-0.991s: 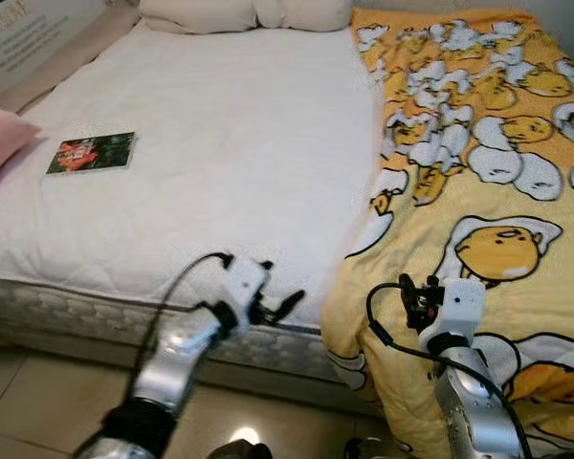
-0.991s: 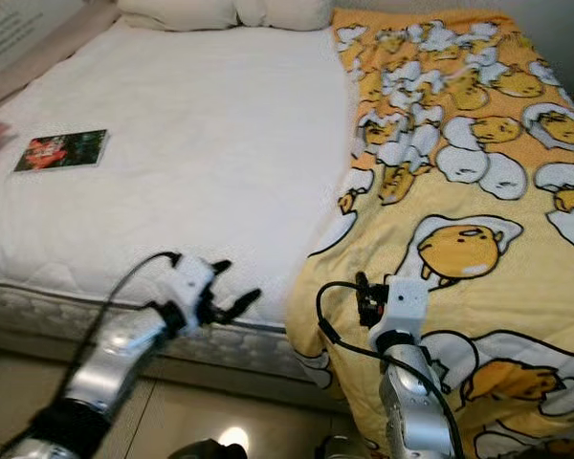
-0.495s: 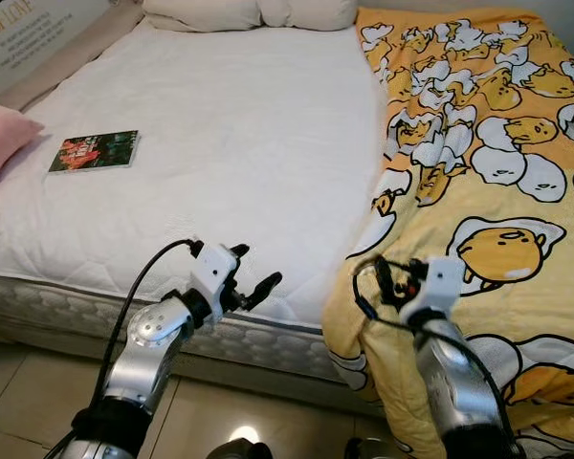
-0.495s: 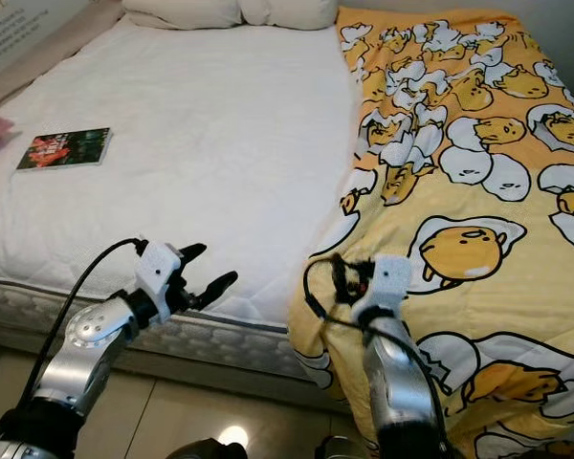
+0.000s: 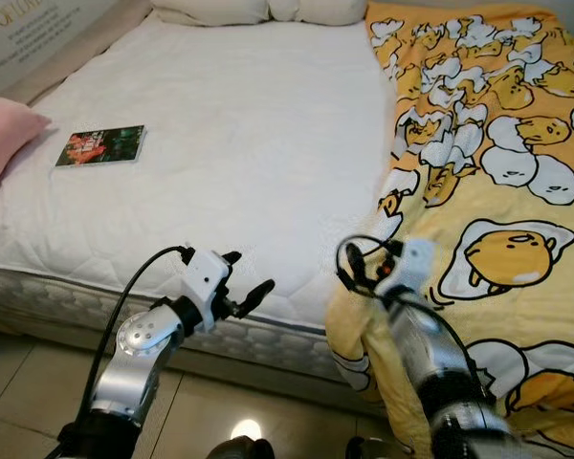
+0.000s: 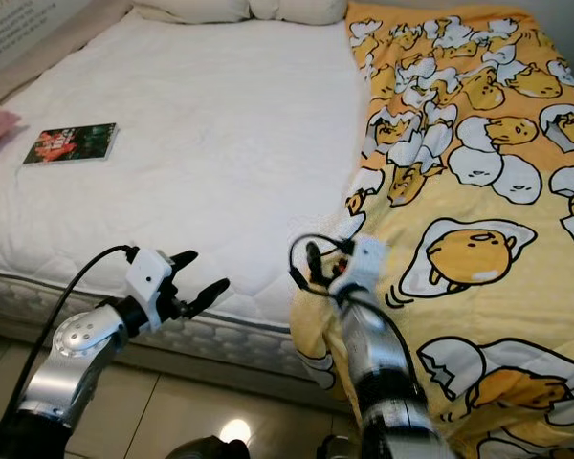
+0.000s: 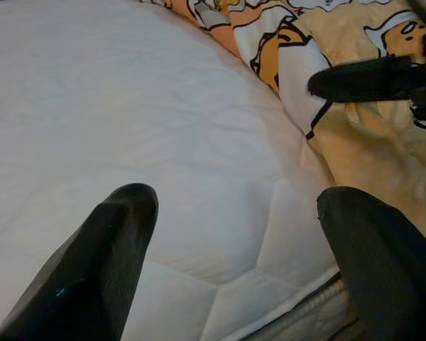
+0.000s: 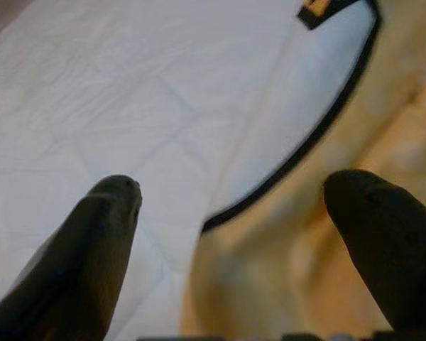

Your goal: Clean up the room

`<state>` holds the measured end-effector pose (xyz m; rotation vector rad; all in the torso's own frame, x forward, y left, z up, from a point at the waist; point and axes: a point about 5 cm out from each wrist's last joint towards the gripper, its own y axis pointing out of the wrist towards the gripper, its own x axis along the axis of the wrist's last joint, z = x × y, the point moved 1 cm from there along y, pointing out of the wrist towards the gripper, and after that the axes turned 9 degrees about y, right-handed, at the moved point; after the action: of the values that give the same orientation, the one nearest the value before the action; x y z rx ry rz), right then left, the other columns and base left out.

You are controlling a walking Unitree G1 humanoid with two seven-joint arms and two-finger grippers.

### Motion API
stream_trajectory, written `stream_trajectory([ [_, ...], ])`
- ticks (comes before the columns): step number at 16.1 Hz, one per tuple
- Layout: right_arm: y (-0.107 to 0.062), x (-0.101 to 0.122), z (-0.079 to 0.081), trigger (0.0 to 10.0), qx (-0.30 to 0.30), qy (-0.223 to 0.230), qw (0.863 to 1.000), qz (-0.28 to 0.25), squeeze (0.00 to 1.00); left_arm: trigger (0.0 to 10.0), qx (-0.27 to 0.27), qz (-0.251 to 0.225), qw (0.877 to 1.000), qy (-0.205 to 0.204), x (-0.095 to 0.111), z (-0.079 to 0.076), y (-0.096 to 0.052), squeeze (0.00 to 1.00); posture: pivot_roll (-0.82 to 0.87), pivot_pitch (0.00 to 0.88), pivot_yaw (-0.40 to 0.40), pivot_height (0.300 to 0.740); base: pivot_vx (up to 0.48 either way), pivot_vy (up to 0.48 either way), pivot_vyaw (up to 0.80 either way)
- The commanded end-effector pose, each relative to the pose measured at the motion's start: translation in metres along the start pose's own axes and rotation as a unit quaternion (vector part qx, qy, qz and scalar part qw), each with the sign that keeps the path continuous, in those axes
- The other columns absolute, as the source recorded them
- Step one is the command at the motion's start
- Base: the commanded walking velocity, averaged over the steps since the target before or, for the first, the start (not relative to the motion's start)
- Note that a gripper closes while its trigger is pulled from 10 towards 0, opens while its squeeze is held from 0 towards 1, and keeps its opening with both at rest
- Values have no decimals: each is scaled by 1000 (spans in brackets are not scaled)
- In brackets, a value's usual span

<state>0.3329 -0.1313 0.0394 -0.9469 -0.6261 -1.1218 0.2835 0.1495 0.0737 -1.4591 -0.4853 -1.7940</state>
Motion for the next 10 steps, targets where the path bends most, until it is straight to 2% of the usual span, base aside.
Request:
stream_trajectory([
  [1,2,-6,-2,10000,-15,7,1000,26,0,10000,2,2,1000,1,1,3,-5,0,49,96,82,740,0,0,0],
  [2,6,-7,-4,10000,-42,22,998,44,0,10000,4,5,1000,1,1,4,-7,0,52,92,77,740,0,0,0],
  [3,6,-7,-4,10000,-42,22,998,44,0,10000,4,5,1000,1,1,4,-7,0,52,92,77,740,0,0,0],
  [5,6,-22,-3,10000,-62,39,993,88,0,10000,4,8,1000,-1,1,3,-6,0,50,88,72,740,0,0,0],
  [6,5,-28,-4,9137,-69,41,992,101,0,10000,3,7,1000,-2,2,2,-5,0,44,85,68,740,0,0,0],
  [7,2,-37,-7,0,-86,46,988,123,0,10000,2,5,1000,-4,4,1,-2,0,39,86,66,740,0,0,0],
  [10,0,-43,-10,0,-95,43,985,135,0,10000,0,1,1000,-5,8,1,4,0,24,88,66,740,0,0,0],
])
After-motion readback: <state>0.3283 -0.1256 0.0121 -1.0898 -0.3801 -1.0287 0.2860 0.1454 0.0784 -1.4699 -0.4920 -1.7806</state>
